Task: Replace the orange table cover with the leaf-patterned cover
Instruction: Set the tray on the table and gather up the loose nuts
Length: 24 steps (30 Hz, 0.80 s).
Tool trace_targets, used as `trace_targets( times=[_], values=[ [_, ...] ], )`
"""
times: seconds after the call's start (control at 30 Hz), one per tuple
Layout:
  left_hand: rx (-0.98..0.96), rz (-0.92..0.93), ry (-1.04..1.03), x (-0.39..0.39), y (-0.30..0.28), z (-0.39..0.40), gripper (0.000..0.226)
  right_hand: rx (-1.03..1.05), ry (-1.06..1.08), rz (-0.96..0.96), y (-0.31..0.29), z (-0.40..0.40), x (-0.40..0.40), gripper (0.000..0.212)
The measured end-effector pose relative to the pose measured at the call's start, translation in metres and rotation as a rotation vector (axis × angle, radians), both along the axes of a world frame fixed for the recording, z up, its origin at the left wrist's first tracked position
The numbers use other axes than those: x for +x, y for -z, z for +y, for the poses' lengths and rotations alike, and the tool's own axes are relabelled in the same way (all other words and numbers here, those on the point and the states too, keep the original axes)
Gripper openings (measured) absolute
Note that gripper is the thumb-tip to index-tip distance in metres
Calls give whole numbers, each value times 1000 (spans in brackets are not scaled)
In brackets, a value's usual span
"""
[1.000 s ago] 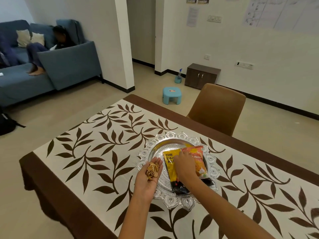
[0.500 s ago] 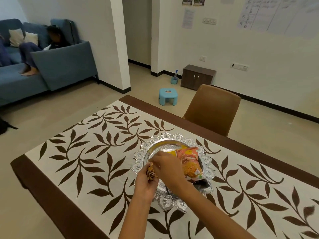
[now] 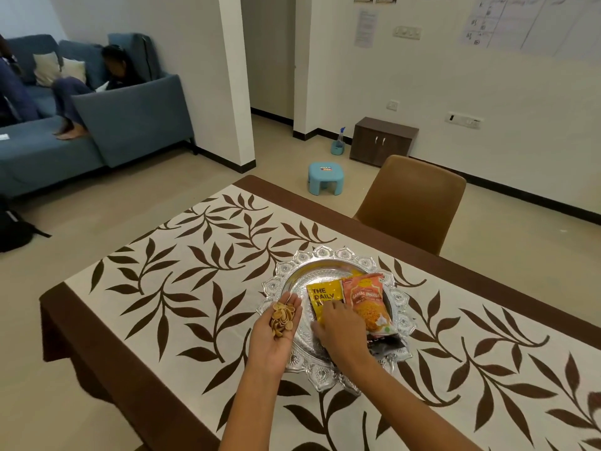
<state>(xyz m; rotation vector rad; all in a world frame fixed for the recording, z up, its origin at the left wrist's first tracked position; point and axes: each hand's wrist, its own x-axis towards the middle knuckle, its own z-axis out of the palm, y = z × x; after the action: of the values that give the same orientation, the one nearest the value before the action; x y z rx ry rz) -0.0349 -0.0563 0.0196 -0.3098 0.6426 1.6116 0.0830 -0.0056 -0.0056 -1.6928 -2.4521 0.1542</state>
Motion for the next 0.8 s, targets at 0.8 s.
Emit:
trace_targets(
  times=[0.8],
  values=[
    [7, 39, 23, -4, -9, -10, 30, -39, -243, -250, -5, 21, -8, 53]
  ],
)
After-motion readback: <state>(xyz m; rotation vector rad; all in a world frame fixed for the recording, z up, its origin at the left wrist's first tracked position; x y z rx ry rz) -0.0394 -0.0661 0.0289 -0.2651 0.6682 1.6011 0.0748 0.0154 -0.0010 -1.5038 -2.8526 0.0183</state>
